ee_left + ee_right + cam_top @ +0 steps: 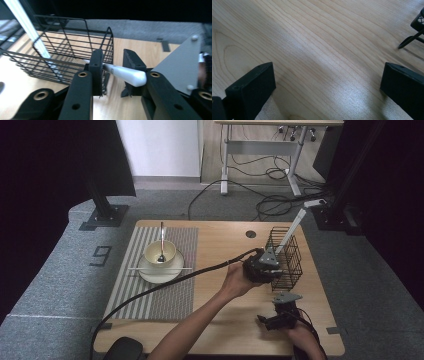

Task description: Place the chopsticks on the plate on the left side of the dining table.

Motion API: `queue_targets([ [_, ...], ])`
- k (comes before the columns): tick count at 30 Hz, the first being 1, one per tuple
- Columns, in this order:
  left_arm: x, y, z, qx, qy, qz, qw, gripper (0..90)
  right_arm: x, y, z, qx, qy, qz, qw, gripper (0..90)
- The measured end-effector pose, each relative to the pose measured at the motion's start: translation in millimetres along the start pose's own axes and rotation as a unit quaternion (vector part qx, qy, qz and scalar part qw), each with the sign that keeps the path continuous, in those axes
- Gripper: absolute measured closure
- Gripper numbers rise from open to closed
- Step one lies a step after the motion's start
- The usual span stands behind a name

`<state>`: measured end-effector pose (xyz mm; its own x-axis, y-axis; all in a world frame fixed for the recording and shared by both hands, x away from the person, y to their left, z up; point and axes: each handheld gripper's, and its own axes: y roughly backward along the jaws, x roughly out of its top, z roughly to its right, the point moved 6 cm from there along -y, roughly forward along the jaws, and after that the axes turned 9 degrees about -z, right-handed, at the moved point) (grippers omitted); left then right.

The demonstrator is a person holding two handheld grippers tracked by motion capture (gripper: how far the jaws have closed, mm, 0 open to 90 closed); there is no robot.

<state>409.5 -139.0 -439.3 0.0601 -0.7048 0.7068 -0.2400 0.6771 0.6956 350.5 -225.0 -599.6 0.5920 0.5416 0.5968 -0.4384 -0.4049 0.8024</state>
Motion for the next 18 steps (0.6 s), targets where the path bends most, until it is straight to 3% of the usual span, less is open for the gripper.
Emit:
queue_targets([
  [4, 1.0, 6.9, -7.7, 0.040, 0.000, -0.009, 0.9992, 78.6, 0.1, -0.1, 0.1, 0.000, 0.000, 0.000, 1.0000, 0.0],
  [6, 1.8, 11.1, -11.7, 0.051, 0.003, -0.010, 0.9987, 82.3, 0.2, -0.1, 0.1, 0.001, 0.001, 0.000, 1.0000, 0.0],
  [8, 3.2, 15.5, -15.0, 0.034, 0.014, -0.007, 0.9993, 82.8, 0.2, -0.1, 0.1, 0.002, 0.001, 0.000, 1.0000, 0.0],
  [14, 5.7, 29.5, -24.8, 0.027, 0.024, -0.005, 0.9994, 82.8, 0.2, -0.1, 0.2, 0.002, 0.002, 0.000, 1.0000, 0.0],
  [18, 8.4, 44.3, -26.4, 0.023, 0.019, -0.001, 0.9995, 82.8, 0.2, -0.1, 0.2, 0.002, 0.002, 0.000, 1.0000, 0.0],
])
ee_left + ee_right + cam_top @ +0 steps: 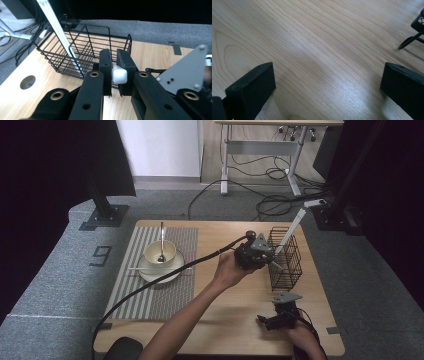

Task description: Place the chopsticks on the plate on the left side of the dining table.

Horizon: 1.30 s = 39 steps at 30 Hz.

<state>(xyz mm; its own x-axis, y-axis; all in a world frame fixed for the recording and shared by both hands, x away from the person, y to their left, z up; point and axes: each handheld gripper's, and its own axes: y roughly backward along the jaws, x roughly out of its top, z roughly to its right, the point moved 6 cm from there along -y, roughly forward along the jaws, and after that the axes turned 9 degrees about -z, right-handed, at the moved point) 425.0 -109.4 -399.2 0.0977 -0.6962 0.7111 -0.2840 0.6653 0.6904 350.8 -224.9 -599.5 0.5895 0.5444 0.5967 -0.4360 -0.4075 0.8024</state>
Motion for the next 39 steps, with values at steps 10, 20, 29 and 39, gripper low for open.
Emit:
queue_targets([
  [10, -4.9, 45.8, -10.0, -0.006, 0.009, 0.015, 0.9998, 82.9, 0.2, -0.1, 0.1, 0.002, 0.002, 0.001, 1.0000, 0.0],
  [20, -15.6, 89.9, -28.9, -0.027, 0.049, 0.042, 0.9975, 83.0, 0.2, -0.1, 0.3, 0.005, 0.004, 0.000, 1.0000, 0.0],
  [29, -28.8, 113.2, -36.4, -0.026, 0.065, 0.045, 0.9965, 83.0, 0.3, -0.2, 0.3, 0.005, 0.005, 0.000, 1.0000, 0.0],
  [39, -44.9, 114.1, -24.7, -0.036, 0.058, 0.025, 0.9974, 83.0, 1.2, -0.4, 1.3, 0.012, 0.013, -0.002, 0.9998, 0.0],
])
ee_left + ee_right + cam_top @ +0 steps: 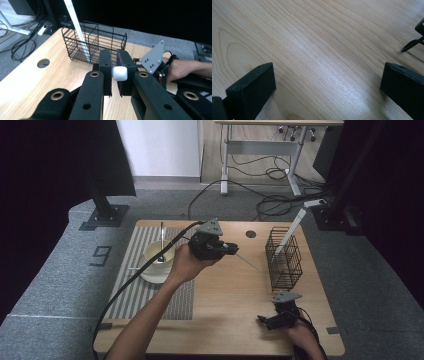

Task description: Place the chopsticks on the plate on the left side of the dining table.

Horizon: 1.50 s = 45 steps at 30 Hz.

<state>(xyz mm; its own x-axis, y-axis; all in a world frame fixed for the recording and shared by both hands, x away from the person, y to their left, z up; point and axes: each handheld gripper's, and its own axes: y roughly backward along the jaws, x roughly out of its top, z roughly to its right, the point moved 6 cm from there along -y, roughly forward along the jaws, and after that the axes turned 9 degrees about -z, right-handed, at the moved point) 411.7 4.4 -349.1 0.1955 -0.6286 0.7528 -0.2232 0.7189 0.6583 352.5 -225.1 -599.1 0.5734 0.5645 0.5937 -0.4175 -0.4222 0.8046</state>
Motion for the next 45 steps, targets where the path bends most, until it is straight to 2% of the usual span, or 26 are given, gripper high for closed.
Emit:
queue_targets([
  [5, -9.4, -3.1, 6.8, -0.012, 0.002, -0.003, 0.9999, 83.0, 1.8, 0.4, -0.2, 0.005, 0.004, -0.002, 1.0000, 0.1],
  [12, -24.4, -8.7, 15.0, -0.031, 0.006, -0.011, 0.9994, 83.1, 18.2, 11.2, -3.5, 0.026, 0.010, 0.041, 0.9987, 2.2],
  [16, -33.8, -11.4, 18.5, -0.044, 0.009, -0.014, 0.9989, 83.0, 30.0, 16.0, -8.1, 0.040, 0.020, 0.052, 0.9977, 6.1],
  [22, -44.7, -17.9, 21.8, -0.058, 0.012, -0.024, 0.9980, 83.0, 50.5, 18.7, -19.1, 0.053, 0.050, 0.073, 0.9947, 18.5],
  [25, -47.8, -22.0, 23.8, -0.065, 0.010, -0.033, 0.9973, 83.0, 60.6, 20.3, -21.8, 0.058, 0.057, 0.084, 0.9932, 25.0],
  [32, -49.5, -24.8, 26.7, -0.079, 0.011, -0.039, 0.9961, 83.0, 77.5, 20.2, -26.8, 0.082, 0.078, 0.097, 0.9888, 49.0],
  [39, -50.0, -26.0, 28.0, -0.089, 0.011, -0.043, 0.9951, 83.0, 82.7, 26.8, -33.6, 0.100, 0.110, 0.119, 0.9818, 72.7],
  [41, -50.3, -27.0, 27.6, -0.093, 0.013, -0.042, 0.9946, 83.0, 82.7, 28.5, -34.5, 0.106, 0.113, 0.127, 0.9798, 78.8],
  [45, -49.6, -26.3, 26.2, -0.104, 0.019, -0.036, 0.9937, 82.9, 81.1, 31.4, -37.3, 0.106, 0.129, 0.129, 0.9775, 82.2],
])
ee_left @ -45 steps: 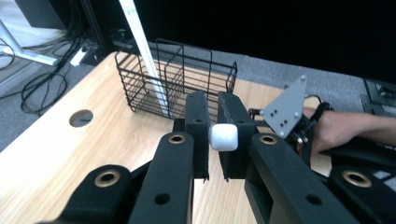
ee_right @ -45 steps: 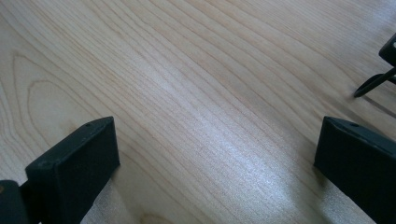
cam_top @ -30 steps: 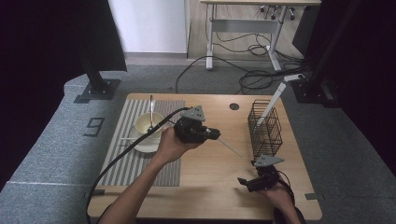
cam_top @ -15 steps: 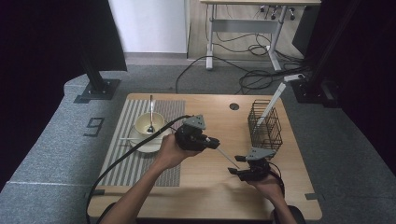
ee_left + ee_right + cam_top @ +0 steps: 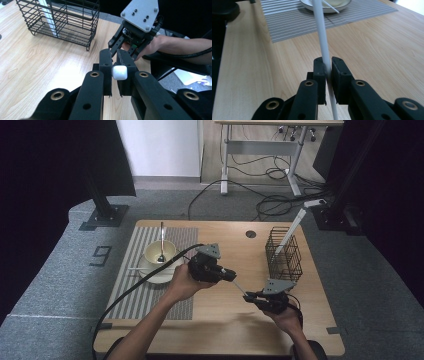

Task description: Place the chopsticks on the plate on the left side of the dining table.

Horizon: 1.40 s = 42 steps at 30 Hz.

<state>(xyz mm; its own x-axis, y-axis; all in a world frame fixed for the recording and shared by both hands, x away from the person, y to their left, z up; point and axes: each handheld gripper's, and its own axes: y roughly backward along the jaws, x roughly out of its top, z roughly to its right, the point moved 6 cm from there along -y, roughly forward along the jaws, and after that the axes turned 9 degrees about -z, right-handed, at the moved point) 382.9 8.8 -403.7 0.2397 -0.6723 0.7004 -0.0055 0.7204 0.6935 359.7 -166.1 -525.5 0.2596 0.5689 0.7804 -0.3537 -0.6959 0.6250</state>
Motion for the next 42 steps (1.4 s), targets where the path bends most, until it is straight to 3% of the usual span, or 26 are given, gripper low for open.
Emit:
queue_targets([
  [2, 0.3, 1.4, -2.1, 0.002, -0.001, 0.006, 1.0000, 82.1, 0.7, 0.2, -3.0, 0.006, 0.010, 0.002, 0.9999, 83.6],
  [4, -0.2, 2.6, -6.1, 0.028, -0.007, 0.007, 0.9996, 76.2, 2.0, 0.3, -6.4, 0.015, 0.017, 0.005, 0.9997, 85.2],
  [9, -1.1, 9.2, -13.5, 0.067, -0.006, 0.029, 0.9973, 50.8, 1.8, -0.2, -10.4, 0.020, 0.018, -0.006, 0.9996, 85.5],
  [12, -1.3, 11.7, -15.7, 0.090, -0.010, 0.044, 0.9949, 33.4, -1.2, -1.5, -10.0, 0.021, 0.010, -0.014, 0.9996, 85.5],
  [16, -6.5, 6.9, -20.9, 0.138, -0.012, 0.035, 0.9897, 18.1, -3.5, -1.2, -11.4, 0.021, 0.011, -0.024, 0.9994, 85.5],
  [20, -14.3, -0.5, -27.7, 0.163, -0.009, 0.029, 0.9861, 16.5, -4.5, 0.0, -14.4, 0.020, 0.019, -0.032, 0.9991, 85.5],
  [34, -46.0, -13.9, -51.7, 0.164, 0.029, 0.026, 0.9856, 17.2, -8.3, 11.9, -10.3, 0.012, 0.008, -0.022, 0.9997, 85.5],
  [42, -58.8, -20.7, -55.9, 0.165, 0.031, 0.015, 0.9856, 17.6, -9.5, 14.2, -10.4, 0.014, 0.010, -0.022, 0.9996, 85.3],
])
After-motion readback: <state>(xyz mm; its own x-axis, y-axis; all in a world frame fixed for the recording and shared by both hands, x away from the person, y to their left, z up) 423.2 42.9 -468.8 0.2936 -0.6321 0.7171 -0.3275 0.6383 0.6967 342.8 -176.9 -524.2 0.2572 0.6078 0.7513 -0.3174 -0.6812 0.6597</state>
